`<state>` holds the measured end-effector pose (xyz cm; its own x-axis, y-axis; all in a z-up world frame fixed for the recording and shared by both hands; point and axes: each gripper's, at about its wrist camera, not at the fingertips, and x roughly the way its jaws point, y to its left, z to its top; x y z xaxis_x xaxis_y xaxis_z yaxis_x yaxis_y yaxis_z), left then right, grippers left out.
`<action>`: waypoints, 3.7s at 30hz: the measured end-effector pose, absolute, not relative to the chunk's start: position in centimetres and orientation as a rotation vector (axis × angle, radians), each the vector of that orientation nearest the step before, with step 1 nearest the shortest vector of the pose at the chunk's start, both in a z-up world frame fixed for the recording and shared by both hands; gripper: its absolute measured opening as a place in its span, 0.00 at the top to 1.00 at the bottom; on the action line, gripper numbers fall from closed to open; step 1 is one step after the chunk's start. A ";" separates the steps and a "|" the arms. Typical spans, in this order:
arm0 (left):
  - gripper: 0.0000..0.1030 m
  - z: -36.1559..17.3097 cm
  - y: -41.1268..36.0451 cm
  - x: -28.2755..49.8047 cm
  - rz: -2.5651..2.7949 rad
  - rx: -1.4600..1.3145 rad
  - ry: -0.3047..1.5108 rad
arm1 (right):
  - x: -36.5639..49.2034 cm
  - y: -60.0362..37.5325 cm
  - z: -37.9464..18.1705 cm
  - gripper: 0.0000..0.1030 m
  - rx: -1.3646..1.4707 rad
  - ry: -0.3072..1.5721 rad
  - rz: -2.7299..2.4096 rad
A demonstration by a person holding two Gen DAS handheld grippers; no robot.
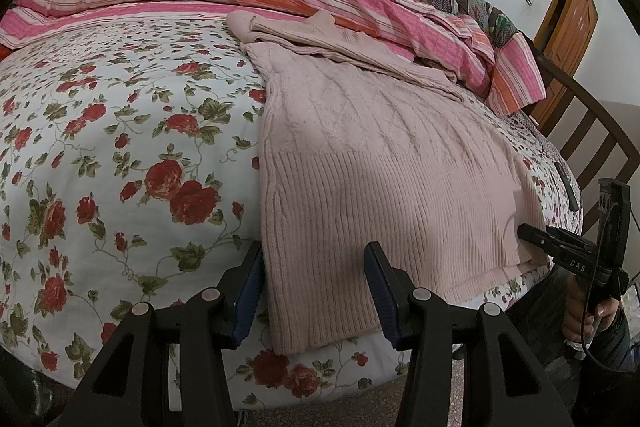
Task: Fold small clothes
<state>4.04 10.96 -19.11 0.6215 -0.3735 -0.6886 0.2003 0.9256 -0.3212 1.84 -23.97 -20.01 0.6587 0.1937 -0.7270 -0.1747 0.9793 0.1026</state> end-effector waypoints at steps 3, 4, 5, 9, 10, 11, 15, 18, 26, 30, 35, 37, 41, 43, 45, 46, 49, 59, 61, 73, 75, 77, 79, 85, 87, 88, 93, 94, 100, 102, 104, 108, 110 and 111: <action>0.54 -19.2 10.9 3.9 -0.336 -0.222 0.839 | 1.9 -24.0 -20.0 0.58 0.025 0.826 0.209; 0.54 -19.2 10.9 3.8 -0.337 -0.221 0.839 | 1.9 -24.0 -20.0 0.58 0.025 0.826 0.209; 0.54 -19.2 10.8 3.8 -0.336 -0.220 0.839 | 1.8 -24.0 -20.0 0.58 0.024 0.825 0.209; 0.54 -19.3 10.6 3.5 -0.348 -0.212 0.844 | 1.8 -24.0 -20.0 0.58 0.025 0.826 0.209; 0.54 -19.3 10.6 3.5 -0.349 -0.210 0.845 | 1.8 -24.0 -20.0 0.58 0.025 0.826 0.209; 0.54 -19.3 10.6 3.5 -0.350 -0.208 0.845 | 1.8 -24.0 -20.0 0.58 0.025 0.826 0.209; 0.54 -19.3 10.7 3.7 -0.355 -0.211 0.848 | 1.8 -23.9 -20.0 0.58 0.023 0.826 0.209; 0.54 -19.4 10.8 3.7 -0.355 -0.210 0.848 | 1.7 -23.9 -20.0 0.58 0.021 0.826 0.210; 0.54 -19.4 10.7 3.6 -0.354 -0.211 0.847 | 1.6 -23.7 -20.0 0.58 0.015 0.824 0.210; 0.54 -19.4 10.7 3.6 -0.354 -0.210 0.848 | 1.6 -23.7 -20.0 0.58 0.013 0.824 0.211; 0.54 -19.4 10.6 3.5 -0.352 -0.210 0.847 | 1.6 -23.7 -20.0 0.58 0.013 0.824 0.210; 0.54 -19.4 10.6 3.5 -0.352 -0.210 0.847 | 1.6 -23.6 -20.0 0.58 0.012 0.824 0.211; 0.54 -19.4 10.6 3.5 -0.352 -0.210 0.847 | 1.5 -23.6 -20.0 0.58 0.010 0.825 0.213; 0.54 -19.4 10.6 3.4 -0.351 -0.210 0.847 | 1.5 -23.5 -20.0 0.58 0.008 0.825 0.215; 0.54 -19.4 10.5 3.4 -0.351 -0.210 0.847 | 1.5 -23.6 -20.0 0.58 0.007 0.825 0.216; 0.54 -19.4 10.5 3.4 -0.351 -0.210 0.846 | 1.5 -23.5 -20.0 0.58 0.007 0.825 0.216; 0.54 -19.4 10.5 3.4 -0.350 -0.210 0.846 | 1.5 -23.5 -20.0 0.58 0.007 0.825 0.216; 0.54 -19.4 10.4 3.4 -0.348 -0.211 0.846 | 1.5 -23.4 -20.1 0.58 0.000 0.825 0.219; 0.54 -19.4 10.4 3.3 -0.347 -0.210 0.846 | 1.5 -23.3 -20.1 0.58 0.000 0.827 0.224; 0.54 -19.7 10.0 2.8 -0.360 -0.208 0.851 | 1.5 -23.3 -20.2 0.65 -0.013 0.832 0.258; 0.54 -19.7 9.9 2.8 -0.360 -0.211 0.851 | 1.5 -23.3 -20.2 0.70 -0.011 0.832 0.266; 0.55 -19.7 9.9 2.8 -0.363 -0.213 0.851 | 1.4 -23.4 -20.2 0.78 -0.003 0.833 0.284; 0.62 -19.7 10.0 2.8 -0.379 -0.225 0.858 | 1.3 -23.3 -20.2 0.86 0.006 0.835 0.304; 0.88 -20.1 10.3 2.9 -0.436 -0.284 0.892 | 1.2 -23.6 -20.1 0.94 0.031 0.837 0.325; 0.93 -19.9 10.6 2.8 -0.458 -0.313 0.886 | 1.3 -23.9 -20.0 0.94 0.060 0.841 0.341; 0.93 -19.7 10.7 2.6 -0.470 -0.325 0.878 | 1.5 -24.3 -19.8 0.94 0.094 0.848 0.353; 0.94 -17.8 12.3 1.5 -0.538 -0.443 0.818 | 1.2 -25.8 -18.6 0.95 0.219 0.840 0.384; 0.94 -17.5 12.5 1.5 -0.545 -0.458 0.809 | 1.1 -26.0 -18.1 0.95 0.246 0.833 0.392; 0.94 -14.2 13.5 1.9 -0.564 -0.512 0.738 | 1.4 -26.9 -14.7 0.95 0.367 0.778 0.443; 0.94 -12.4 13.4 2.4 -0.570 -0.515 0.703 | 2.0 -27.2 -13.7 0.95 0.413 0.771 0.459; 0.94 -11.0 13.3 2.9 -0.571 -0.515 0.677 | 2.8 -27.7 -12.5 0.95 0.468 0.755 0.472; 0.94 -7.3 12.6 5.5 -0.535 -0.489 0.615 | 5.0 -28.4 -10.3 0.95 0.543 0.725 0.483; 0.94 -6.2 12.4 6.9 -0.508 -0.487 0.602 | 6.7 -28.7 -9.2 0.95 0.589 0.712 0.487; 0.94 -5.5 12.2 8.0 -0.485 -0.484 0.592 | 7.3 -29.0 -8.9 0.95 0.607 0.707 0.488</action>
